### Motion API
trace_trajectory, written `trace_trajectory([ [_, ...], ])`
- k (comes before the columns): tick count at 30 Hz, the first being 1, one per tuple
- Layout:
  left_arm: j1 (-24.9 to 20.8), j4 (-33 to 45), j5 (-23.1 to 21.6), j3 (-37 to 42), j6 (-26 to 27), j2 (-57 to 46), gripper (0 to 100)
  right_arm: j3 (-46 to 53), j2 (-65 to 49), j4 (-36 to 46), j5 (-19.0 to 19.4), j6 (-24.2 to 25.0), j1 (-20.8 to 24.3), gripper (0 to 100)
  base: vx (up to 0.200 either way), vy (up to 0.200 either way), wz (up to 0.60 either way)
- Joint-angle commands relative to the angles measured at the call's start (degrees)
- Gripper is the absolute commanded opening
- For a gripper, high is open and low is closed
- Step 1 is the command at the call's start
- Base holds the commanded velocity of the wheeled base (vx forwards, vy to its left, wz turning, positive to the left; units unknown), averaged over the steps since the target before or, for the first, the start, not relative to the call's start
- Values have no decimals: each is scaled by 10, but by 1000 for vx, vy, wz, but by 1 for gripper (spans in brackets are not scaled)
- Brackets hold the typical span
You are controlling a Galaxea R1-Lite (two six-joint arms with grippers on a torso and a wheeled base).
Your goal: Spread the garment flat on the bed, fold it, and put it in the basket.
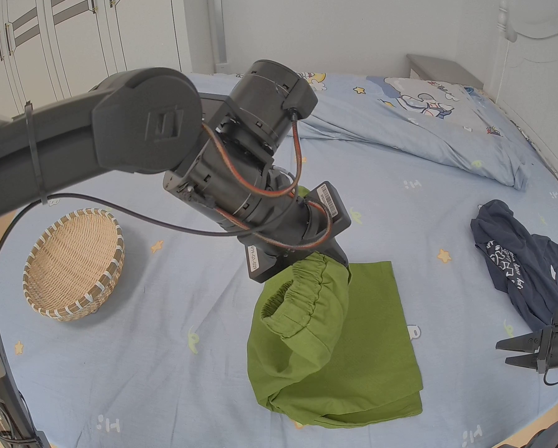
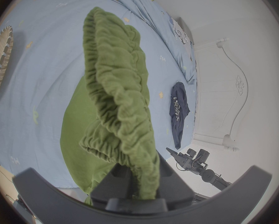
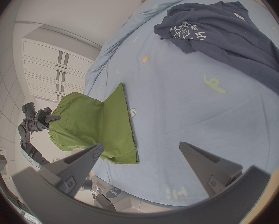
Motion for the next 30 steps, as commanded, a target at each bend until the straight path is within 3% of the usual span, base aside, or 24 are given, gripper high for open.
trace_trajectory([
  [1,-13,-1,0,0,-5,1,0,1,1,0,0,0,0,100,0,0,0],
  [20,-50,-13,0,0,-32,3,0,1,-1,0,0,0,-1,100,0,0,0],
  [21,-51,-13,0,0,-32,3,100,1,-1,0,0,0,-1,100,0,0,0],
  [30,-57,-32,-6,0,-32,4,100,1,-1,0,0,0,-1,100,0,0,0],
])
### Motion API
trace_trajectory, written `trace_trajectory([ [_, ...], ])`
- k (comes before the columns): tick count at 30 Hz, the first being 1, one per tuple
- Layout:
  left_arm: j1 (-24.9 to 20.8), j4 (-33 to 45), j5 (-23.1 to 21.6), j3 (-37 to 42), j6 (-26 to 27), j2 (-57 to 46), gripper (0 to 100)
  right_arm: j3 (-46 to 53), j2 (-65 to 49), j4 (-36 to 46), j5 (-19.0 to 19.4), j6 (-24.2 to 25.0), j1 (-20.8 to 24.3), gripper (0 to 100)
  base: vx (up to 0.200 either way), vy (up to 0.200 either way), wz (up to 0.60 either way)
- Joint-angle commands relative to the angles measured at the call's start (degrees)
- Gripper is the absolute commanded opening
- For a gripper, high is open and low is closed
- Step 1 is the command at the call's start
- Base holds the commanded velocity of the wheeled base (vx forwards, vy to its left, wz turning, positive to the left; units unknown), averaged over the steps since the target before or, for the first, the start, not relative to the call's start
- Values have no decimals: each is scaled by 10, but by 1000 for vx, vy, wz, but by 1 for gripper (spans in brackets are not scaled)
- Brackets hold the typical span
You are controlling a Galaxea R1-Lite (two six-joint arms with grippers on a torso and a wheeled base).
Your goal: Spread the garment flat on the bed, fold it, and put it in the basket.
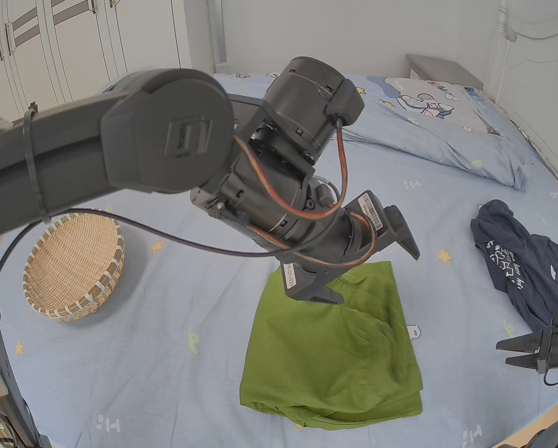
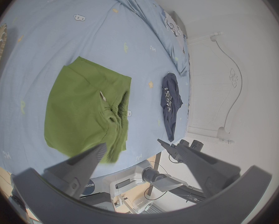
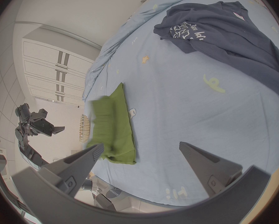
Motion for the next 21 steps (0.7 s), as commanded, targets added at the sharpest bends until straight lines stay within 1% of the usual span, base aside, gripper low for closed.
trace_trajectory([
  [1,-5,-16,-4,0,-1,3,100,0,-1,0,0,0,-1,100,0,0,0],
  [5,-15,-22,-15,0,-2,7,100,0,-2,0,0,0,-2,100,0,0,0],
  [9,-11,-20,-17,2,-1,3,100,0,-2,0,0,0,-2,100,0,0,0],
  [11,-9,-24,-24,38,10,-5,100,0,-2,0,0,0,-2,100,0,0,0],
  [12,-9,-24,-24,38,10,-5,100,0,-2,0,0,0,-2,100,0,0,0],
  [14,36,-61,-62,143,86,-63,100,1,-2,0,0,-1,0,100,0,0,0],
  [16,78,-122,-124,257,163,-114,100,2,-3,0,0,-1,0,100,0,0,0],
  [17,78,-122,-124,257,163,-114,100,2,-3,0,0,-1,0,100,0,0,0],
  [18,117,-212,-167,369,225,-163,100,3,-3,0,0,-1,0,100,0,0,0],
  [19,120,-219,-168,377,228,-165,100,3,-3,-1,0,-1,0,100,0,0,0],
  [20,153,-317,-181,472,274,-189,100,3,-3,-1,0,-1,1,100,0,0,0],
  [21,168,-379,-180,517,289,-187,100,4,-3,0,0,-1,2,100,0,0,0],
])
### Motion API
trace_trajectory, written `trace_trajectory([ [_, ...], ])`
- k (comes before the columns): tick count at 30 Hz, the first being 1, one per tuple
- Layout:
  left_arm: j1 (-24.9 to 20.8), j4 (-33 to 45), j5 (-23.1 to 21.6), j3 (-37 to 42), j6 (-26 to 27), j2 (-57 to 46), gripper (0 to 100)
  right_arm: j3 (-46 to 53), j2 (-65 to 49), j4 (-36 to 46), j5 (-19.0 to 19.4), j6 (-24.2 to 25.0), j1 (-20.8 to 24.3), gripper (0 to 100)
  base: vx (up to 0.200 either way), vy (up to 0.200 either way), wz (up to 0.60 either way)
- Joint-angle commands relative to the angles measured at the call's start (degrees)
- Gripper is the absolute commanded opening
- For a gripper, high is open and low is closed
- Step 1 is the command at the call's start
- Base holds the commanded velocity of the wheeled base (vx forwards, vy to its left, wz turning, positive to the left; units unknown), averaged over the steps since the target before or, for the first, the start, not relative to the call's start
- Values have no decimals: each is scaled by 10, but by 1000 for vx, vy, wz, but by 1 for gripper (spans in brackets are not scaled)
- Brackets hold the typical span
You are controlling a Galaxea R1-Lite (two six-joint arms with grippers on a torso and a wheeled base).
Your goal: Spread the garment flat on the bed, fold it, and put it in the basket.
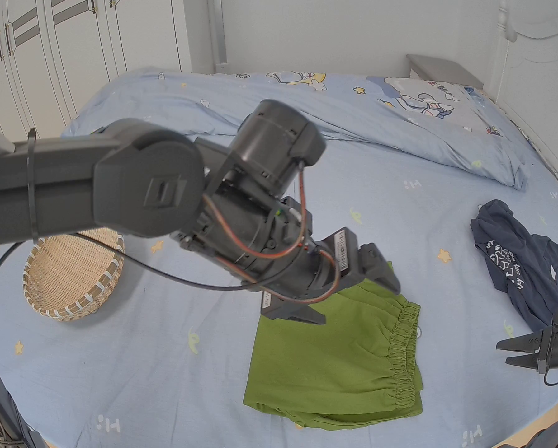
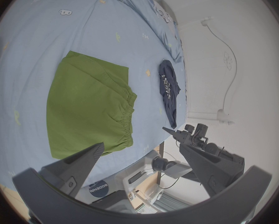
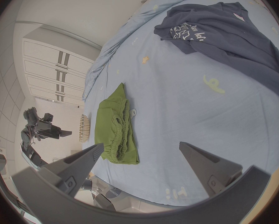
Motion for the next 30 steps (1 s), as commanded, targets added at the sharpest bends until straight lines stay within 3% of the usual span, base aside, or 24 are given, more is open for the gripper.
trace_trajectory([
  [1,143,-317,-95,380,190,-143,100,4,-1,-1,0,0,3,100,0,0,0],
  [6,202,-576,-103,538,207,-93,100,8,1,-8,0,0,4,100,0,0,0],
  [14,245,-814,-102,637,210,27,100,28,5,-38,0,1,9,100,0,0,0],
  [22,251,-841,-100,640,222,92,100,29,5,-42,-1,1,10,100,0,0,0],
  [30,214,-842,-95,639,222,116,100,31,6,-42,-1,1,11,100,0,0,0],
])
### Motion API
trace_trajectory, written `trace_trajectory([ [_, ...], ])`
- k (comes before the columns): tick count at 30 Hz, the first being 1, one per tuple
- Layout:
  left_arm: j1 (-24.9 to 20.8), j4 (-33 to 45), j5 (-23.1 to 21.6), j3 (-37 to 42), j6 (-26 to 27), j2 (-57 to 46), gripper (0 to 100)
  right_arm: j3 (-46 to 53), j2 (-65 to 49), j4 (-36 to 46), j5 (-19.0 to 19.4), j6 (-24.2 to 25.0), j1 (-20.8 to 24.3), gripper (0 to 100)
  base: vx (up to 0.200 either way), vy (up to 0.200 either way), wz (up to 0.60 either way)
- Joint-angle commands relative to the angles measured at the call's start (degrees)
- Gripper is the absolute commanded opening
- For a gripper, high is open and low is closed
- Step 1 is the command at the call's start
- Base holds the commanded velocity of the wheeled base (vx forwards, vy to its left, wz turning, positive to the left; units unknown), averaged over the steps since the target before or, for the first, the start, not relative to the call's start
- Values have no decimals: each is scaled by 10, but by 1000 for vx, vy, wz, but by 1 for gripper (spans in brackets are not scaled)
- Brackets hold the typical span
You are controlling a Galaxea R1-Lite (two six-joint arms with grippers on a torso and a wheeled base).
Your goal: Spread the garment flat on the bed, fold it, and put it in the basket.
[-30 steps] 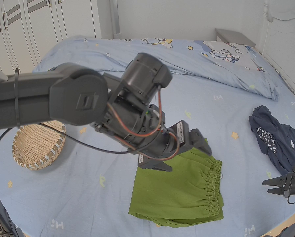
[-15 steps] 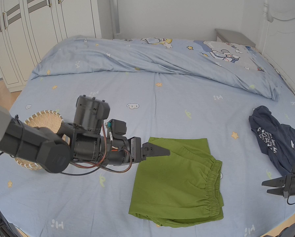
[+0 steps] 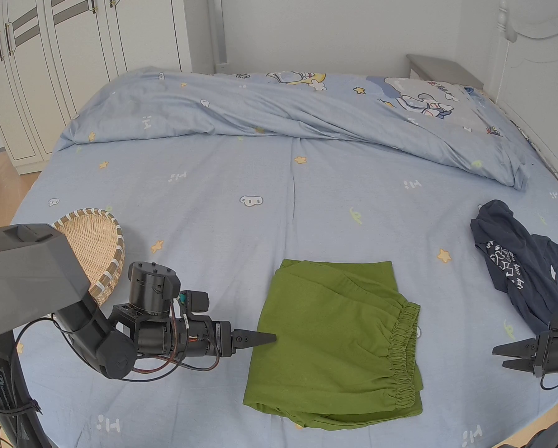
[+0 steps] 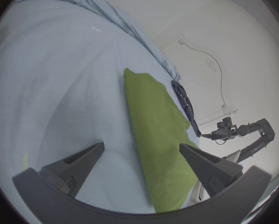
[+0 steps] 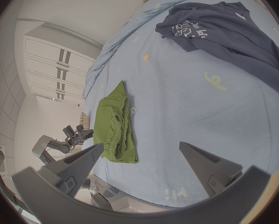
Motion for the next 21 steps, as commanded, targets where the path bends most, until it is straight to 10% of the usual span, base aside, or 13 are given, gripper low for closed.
trace_trajectory([
  [1,-17,1,0,7,-3,42,100,4,2,-1,0,0,1,100,0,0,0],
  [21,-99,-53,20,-28,-126,42,100,12,1,-5,-2,2,14,100,0,0,0],
])
